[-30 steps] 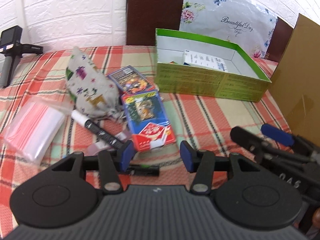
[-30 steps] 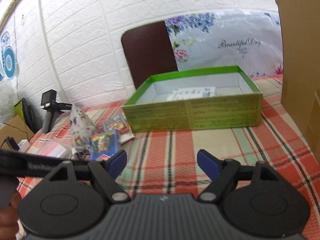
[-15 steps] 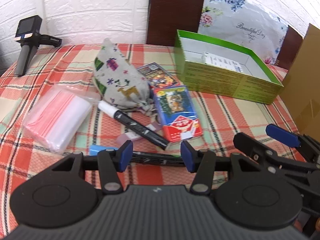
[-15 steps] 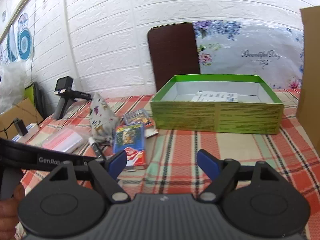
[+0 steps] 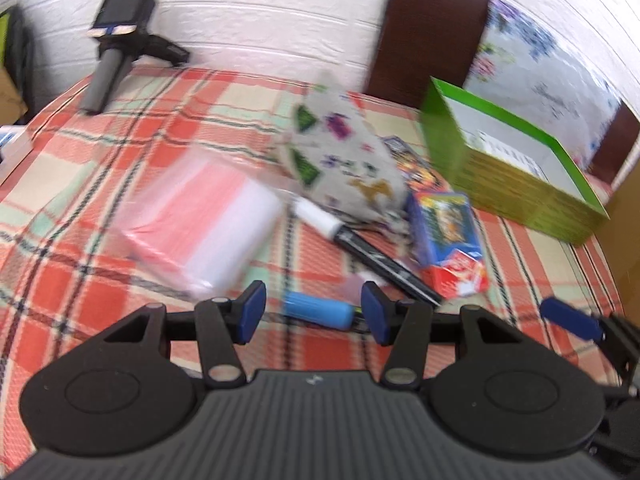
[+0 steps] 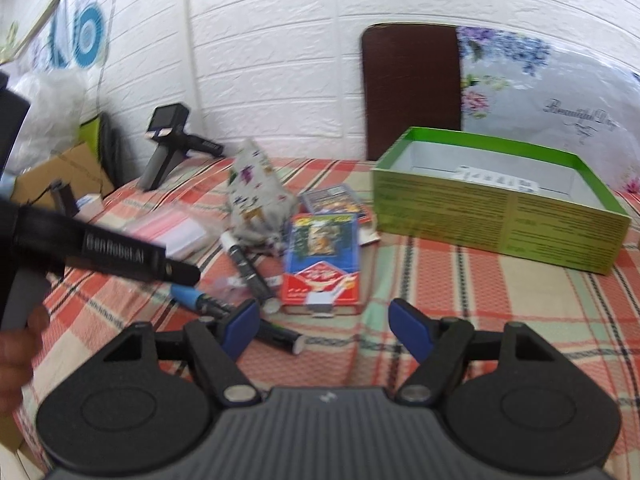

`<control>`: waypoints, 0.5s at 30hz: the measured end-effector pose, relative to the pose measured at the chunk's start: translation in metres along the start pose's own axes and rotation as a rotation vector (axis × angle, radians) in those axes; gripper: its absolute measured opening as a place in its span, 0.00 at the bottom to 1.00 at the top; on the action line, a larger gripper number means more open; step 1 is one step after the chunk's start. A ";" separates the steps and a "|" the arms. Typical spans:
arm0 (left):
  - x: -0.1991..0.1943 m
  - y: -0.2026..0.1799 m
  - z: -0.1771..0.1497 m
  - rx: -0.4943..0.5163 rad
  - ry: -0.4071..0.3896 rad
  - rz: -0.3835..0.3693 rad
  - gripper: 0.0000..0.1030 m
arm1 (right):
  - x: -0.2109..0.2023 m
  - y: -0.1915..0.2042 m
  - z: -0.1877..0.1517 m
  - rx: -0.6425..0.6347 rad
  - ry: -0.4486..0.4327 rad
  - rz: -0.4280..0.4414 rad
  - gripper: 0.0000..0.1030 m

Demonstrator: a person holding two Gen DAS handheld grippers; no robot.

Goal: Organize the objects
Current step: 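Move the left gripper back to the blue-capped black marker, then grasp the blue-capped marker with the left gripper while the right gripper grasps a black marker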

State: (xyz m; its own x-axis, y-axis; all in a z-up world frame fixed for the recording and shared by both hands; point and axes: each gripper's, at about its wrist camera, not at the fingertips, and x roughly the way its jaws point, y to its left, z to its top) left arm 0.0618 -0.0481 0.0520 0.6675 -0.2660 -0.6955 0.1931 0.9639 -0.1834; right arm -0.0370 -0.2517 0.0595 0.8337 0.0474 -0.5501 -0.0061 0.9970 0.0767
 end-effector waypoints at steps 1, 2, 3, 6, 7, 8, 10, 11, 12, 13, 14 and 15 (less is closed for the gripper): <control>0.001 0.007 0.001 -0.010 -0.001 0.001 0.53 | 0.002 0.004 -0.001 -0.012 0.005 0.007 0.69; 0.001 0.012 0.002 -0.019 -0.001 0.003 0.53 | 0.004 0.007 -0.001 -0.024 0.011 0.015 0.66; 0.002 0.018 0.003 -0.027 0.000 0.003 0.53 | 0.006 0.010 -0.002 -0.034 0.017 0.021 0.66; 0.004 0.028 0.004 -0.046 0.007 -0.036 0.53 | 0.011 0.017 -0.005 -0.066 0.035 0.040 0.63; 0.005 0.028 0.004 -0.042 0.012 -0.046 0.53 | 0.014 0.018 -0.006 -0.078 0.042 0.045 0.61; 0.006 0.027 0.004 -0.035 0.019 -0.056 0.53 | 0.017 0.020 -0.007 -0.086 0.050 0.047 0.61; 0.010 0.026 0.004 -0.034 0.037 -0.087 0.53 | 0.025 0.022 -0.008 -0.101 0.070 0.051 0.61; 0.012 0.027 0.004 -0.039 0.048 -0.104 0.53 | 0.031 0.023 -0.008 -0.115 0.082 0.058 0.60; 0.013 0.028 0.004 -0.045 0.057 -0.114 0.53 | 0.036 0.024 -0.009 -0.133 0.097 0.060 0.60; 0.013 0.028 0.003 -0.049 0.065 -0.118 0.53 | 0.041 0.025 -0.010 -0.146 0.114 0.056 0.53; 0.014 0.029 0.002 -0.052 0.069 -0.119 0.53 | 0.044 0.025 -0.011 -0.150 0.126 0.065 0.42; 0.013 0.030 0.001 -0.056 0.072 -0.118 0.53 | 0.042 0.026 -0.011 -0.156 0.122 0.083 0.35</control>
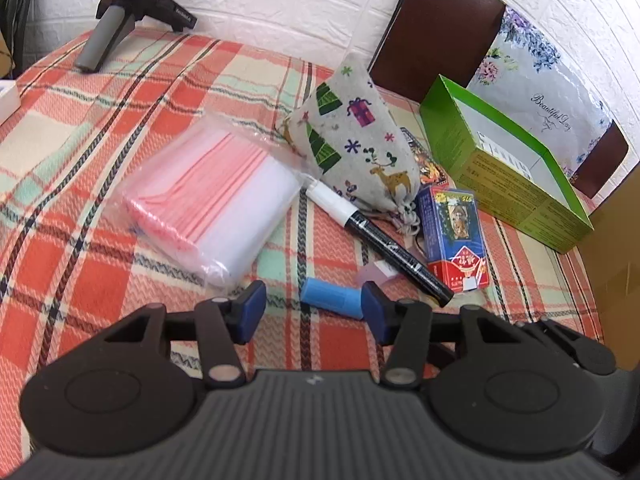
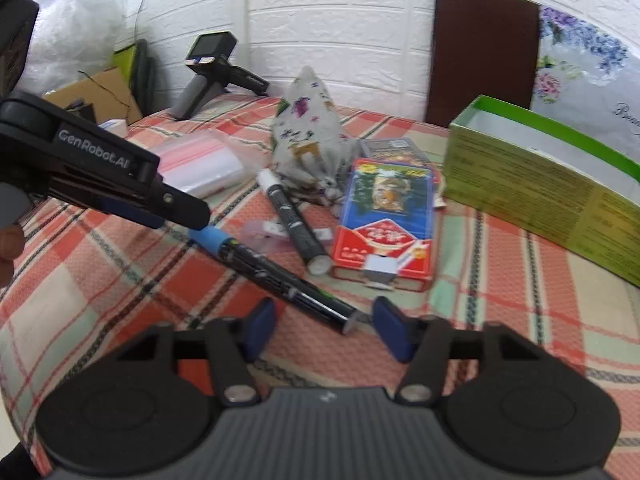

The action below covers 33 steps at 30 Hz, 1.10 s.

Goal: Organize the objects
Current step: 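Grasp the blue-capped marker with the left gripper while the right gripper grasps a black marker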

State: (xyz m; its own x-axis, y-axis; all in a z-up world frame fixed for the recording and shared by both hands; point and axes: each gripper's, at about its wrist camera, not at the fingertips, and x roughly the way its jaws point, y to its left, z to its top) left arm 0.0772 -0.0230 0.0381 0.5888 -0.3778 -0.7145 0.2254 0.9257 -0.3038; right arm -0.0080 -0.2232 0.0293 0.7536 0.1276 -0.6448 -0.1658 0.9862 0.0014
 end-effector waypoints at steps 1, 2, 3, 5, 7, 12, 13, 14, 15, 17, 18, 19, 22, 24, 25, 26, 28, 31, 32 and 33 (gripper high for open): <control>0.000 0.002 -0.001 -0.006 0.004 0.000 0.53 | -0.001 0.004 0.000 -0.023 0.003 0.015 0.30; 0.000 0.004 -0.002 -0.016 0.013 -0.002 0.53 | -0.003 0.008 -0.001 -0.054 0.001 0.022 0.27; 0.001 0.006 -0.003 -0.028 0.026 -0.007 0.53 | -0.004 0.013 -0.002 -0.077 0.001 0.025 0.26; 0.003 0.010 -0.006 -0.056 0.055 -0.033 0.53 | -0.007 0.019 -0.005 -0.091 0.005 0.054 0.23; 0.000 0.010 -0.009 -0.063 0.061 -0.040 0.53 | -0.011 0.023 -0.007 -0.104 0.004 0.076 0.24; 0.003 0.008 -0.007 -0.108 0.097 -0.081 0.53 | -0.006 0.021 -0.003 -0.089 -0.006 0.067 0.36; 0.005 0.006 -0.006 -0.115 0.103 -0.084 0.53 | -0.004 0.021 -0.002 -0.088 -0.005 0.076 0.34; 0.007 0.004 -0.006 -0.119 0.108 -0.086 0.53 | -0.002 0.023 -0.002 -0.096 -0.001 0.080 0.26; 0.008 0.003 -0.006 -0.123 0.111 -0.086 0.54 | -0.001 0.025 -0.002 -0.105 -0.001 0.087 0.23; 0.008 -0.001 -0.007 -0.121 0.107 -0.080 0.57 | -0.005 0.031 -0.003 -0.121 0.002 0.119 0.18; 0.008 -0.003 -0.007 -0.119 0.106 -0.076 0.57 | -0.008 0.033 -0.004 -0.122 0.005 0.137 0.17; 0.008 -0.004 -0.008 -0.119 0.106 -0.075 0.56 | -0.010 0.034 -0.006 -0.115 0.009 0.164 0.17; 0.008 -0.005 -0.009 -0.131 0.112 -0.087 0.53 | -0.021 0.034 -0.011 -0.084 0.004 0.221 0.17; 0.009 -0.007 -0.010 -0.153 0.131 -0.112 0.45 | -0.028 0.033 -0.014 -0.093 -0.011 0.219 0.17; 0.010 -0.009 -0.011 -0.151 0.137 -0.113 0.35 | -0.031 0.031 -0.015 -0.091 -0.018 0.207 0.17; 0.011 -0.012 -0.012 -0.151 0.147 -0.119 0.29 | -0.034 0.028 -0.016 -0.084 -0.023 0.197 0.17; 0.013 -0.018 -0.015 -0.175 0.165 -0.155 0.29 | -0.040 0.019 -0.020 -0.061 -0.022 0.190 0.18; 0.015 -0.037 -0.020 -0.154 0.188 -0.189 0.29 | -0.055 0.007 -0.029 -0.063 -0.035 0.156 0.17; 0.016 -0.046 -0.022 -0.132 0.193 -0.197 0.29 | -0.059 0.002 -0.033 -0.065 -0.035 0.137 0.18; 0.017 -0.055 -0.023 -0.108 0.198 -0.204 0.29 | -0.062 -0.005 -0.037 -0.058 -0.033 0.124 0.18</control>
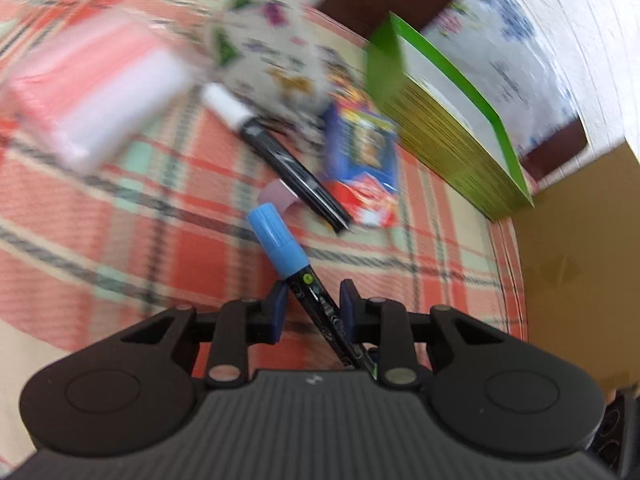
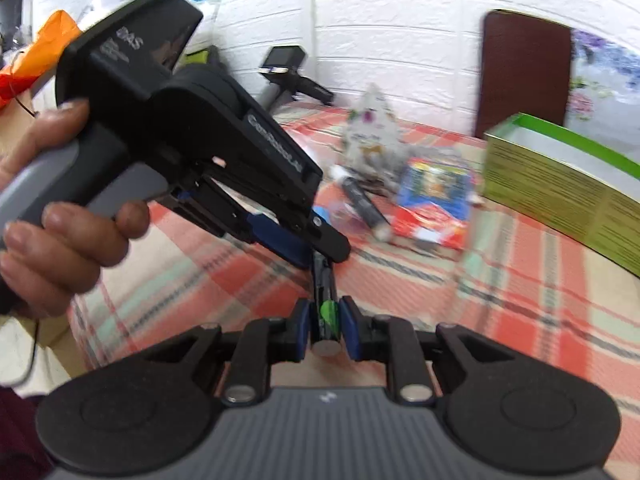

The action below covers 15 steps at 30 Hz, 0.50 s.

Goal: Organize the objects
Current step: 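Grasp the blue-capped marker with the left gripper while the right gripper grasps a black marker, then place the blue-capped marker in the green box while the right gripper drops its marker there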

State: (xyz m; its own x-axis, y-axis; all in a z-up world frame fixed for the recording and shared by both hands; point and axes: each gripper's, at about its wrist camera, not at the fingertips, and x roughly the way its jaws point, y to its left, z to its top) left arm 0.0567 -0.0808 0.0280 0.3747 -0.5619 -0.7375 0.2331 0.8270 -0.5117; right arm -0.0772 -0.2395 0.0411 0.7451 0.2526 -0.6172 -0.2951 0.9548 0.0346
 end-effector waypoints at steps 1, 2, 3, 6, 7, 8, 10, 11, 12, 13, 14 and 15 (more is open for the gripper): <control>0.004 -0.010 -0.002 0.025 0.008 -0.001 0.28 | -0.004 -0.006 -0.005 0.014 0.004 -0.010 0.18; 0.010 -0.019 -0.005 0.045 0.020 -0.001 0.27 | -0.008 -0.010 -0.010 0.031 0.006 -0.020 0.17; 0.016 -0.028 -0.008 0.062 0.037 -0.012 0.27 | -0.013 -0.014 -0.015 0.040 0.006 -0.030 0.17; 0.033 -0.056 -0.017 0.128 0.054 -0.020 0.28 | -0.027 -0.024 -0.026 0.040 0.002 -0.092 0.17; 0.039 -0.065 -0.018 0.151 0.062 -0.023 0.28 | -0.031 -0.029 -0.030 0.053 0.002 -0.109 0.18; 0.045 -0.072 -0.019 0.172 0.071 -0.028 0.28 | -0.035 -0.035 -0.035 0.072 0.001 -0.121 0.18; 0.054 -0.087 -0.020 0.212 0.082 -0.035 0.28 | -0.041 -0.047 -0.041 0.106 -0.002 -0.148 0.18; 0.059 -0.094 -0.019 0.229 0.085 -0.036 0.27 | -0.043 -0.052 -0.043 0.122 -0.006 -0.160 0.18; 0.061 -0.101 -0.017 0.245 0.082 -0.037 0.27 | -0.044 -0.057 -0.045 0.137 -0.012 -0.173 0.18; 0.062 -0.109 -0.013 0.262 0.075 -0.042 0.27 | -0.046 -0.061 -0.045 0.145 -0.024 -0.189 0.18; 0.062 -0.116 -0.008 0.275 0.062 -0.051 0.27 | -0.048 -0.063 -0.044 0.144 -0.040 -0.211 0.18; 0.061 -0.123 -0.003 0.284 0.046 -0.061 0.27 | -0.050 -0.066 -0.041 0.136 -0.059 -0.234 0.18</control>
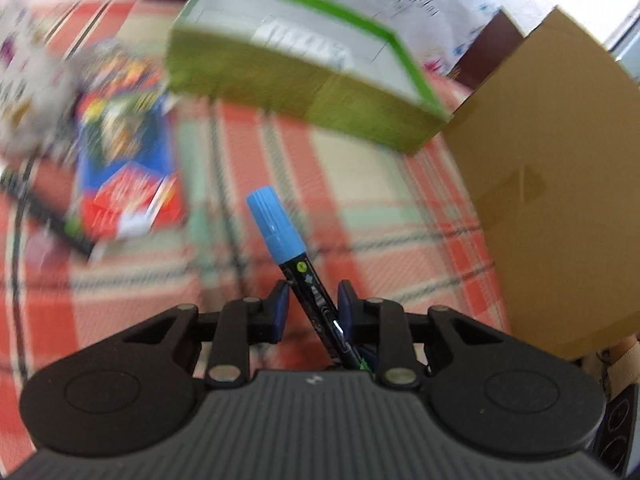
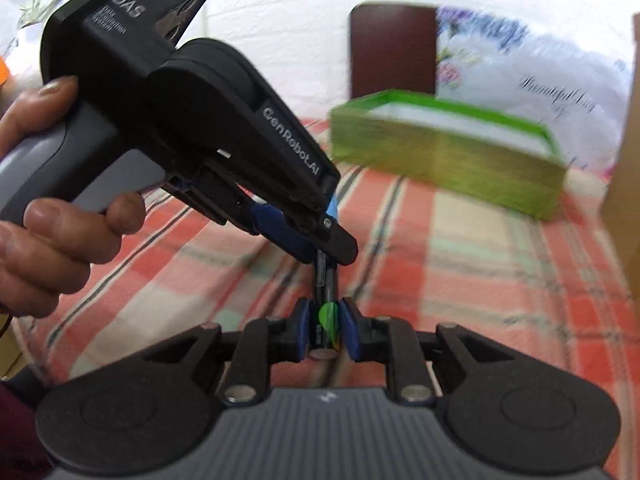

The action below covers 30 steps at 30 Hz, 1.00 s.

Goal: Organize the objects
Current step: 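Place the blue-capped marker in the green box while the right gripper drops its marker there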

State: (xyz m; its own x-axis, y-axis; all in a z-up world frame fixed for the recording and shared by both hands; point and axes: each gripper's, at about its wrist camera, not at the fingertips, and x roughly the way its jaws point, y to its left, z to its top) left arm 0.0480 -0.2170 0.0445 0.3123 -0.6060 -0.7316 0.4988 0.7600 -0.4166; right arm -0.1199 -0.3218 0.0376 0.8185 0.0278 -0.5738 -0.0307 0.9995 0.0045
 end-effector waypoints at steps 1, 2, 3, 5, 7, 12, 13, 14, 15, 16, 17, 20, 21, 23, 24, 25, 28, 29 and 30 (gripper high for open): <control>-0.002 -0.005 0.008 0.015 -0.021 -0.006 0.27 | -0.001 -0.003 0.005 -0.004 -0.025 -0.019 0.18; -0.005 -0.010 0.017 0.030 -0.044 -0.009 0.27 | -0.003 -0.007 0.009 -0.004 -0.051 -0.033 0.18; -0.008 -0.014 0.025 0.046 -0.067 -0.009 0.27 | -0.003 -0.013 0.016 -0.003 -0.076 -0.044 0.17; -0.012 -0.022 0.045 0.081 -0.115 -0.007 0.27 | 0.001 -0.021 0.032 -0.011 -0.125 -0.068 0.17; -0.011 -0.031 0.065 0.109 -0.157 -0.002 0.27 | 0.010 -0.030 0.050 -0.027 -0.176 -0.101 0.17; 0.012 -0.042 0.112 0.134 -0.187 0.012 0.27 | 0.047 -0.064 0.087 -0.028 -0.245 -0.189 0.17; 0.019 -0.043 0.120 0.140 -0.191 0.020 0.27 | 0.056 -0.072 0.093 -0.023 -0.250 -0.209 0.17; 0.023 -0.045 0.127 0.148 -0.202 0.030 0.27 | 0.063 -0.078 0.098 -0.018 -0.250 -0.224 0.18; 0.029 -0.046 0.133 0.158 -0.209 0.042 0.27 | 0.070 -0.085 0.101 -0.012 -0.249 -0.239 0.18; 0.034 -0.047 0.141 0.164 -0.209 0.049 0.27 | 0.079 -0.091 0.104 -0.008 -0.249 -0.257 0.18; 0.041 -0.046 0.147 0.164 -0.203 0.052 0.27 | 0.086 -0.097 0.106 -0.011 -0.248 -0.282 0.18; 0.060 -0.037 0.160 0.125 -0.182 0.092 0.27 | 0.109 -0.113 0.113 -0.016 -0.243 -0.358 0.19; 0.063 -0.032 0.162 0.104 -0.178 0.101 0.27 | 0.115 -0.118 0.117 -0.009 -0.231 -0.372 0.20; 0.067 -0.022 0.161 0.060 -0.159 0.108 0.27 | 0.127 -0.127 0.121 -0.008 -0.213 -0.447 0.41; 0.067 -0.018 0.159 0.051 -0.155 0.109 0.27 | 0.130 -0.131 0.121 -0.002 -0.213 -0.483 0.43; 0.066 -0.016 0.157 0.051 -0.156 0.115 0.27 | 0.129 -0.136 0.120 0.018 -0.217 -0.495 0.43; 0.061 -0.013 0.150 0.068 -0.171 0.148 0.27 | 0.120 -0.139 0.116 0.078 -0.243 -0.484 0.44; 0.058 -0.012 0.147 0.068 -0.173 0.151 0.27 | 0.118 -0.135 0.114 0.080 -0.245 -0.485 0.44; 0.056 -0.011 0.146 0.064 -0.173 0.151 0.27 | 0.114 -0.128 0.112 0.078 -0.244 -0.481 0.44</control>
State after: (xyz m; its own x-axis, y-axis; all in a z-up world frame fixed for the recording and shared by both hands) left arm 0.1778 -0.2933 0.0867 0.5185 -0.5221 -0.6772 0.4841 0.8320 -0.2709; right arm 0.0421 -0.4449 0.0634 0.8393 -0.4398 -0.3197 0.4150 0.8980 -0.1460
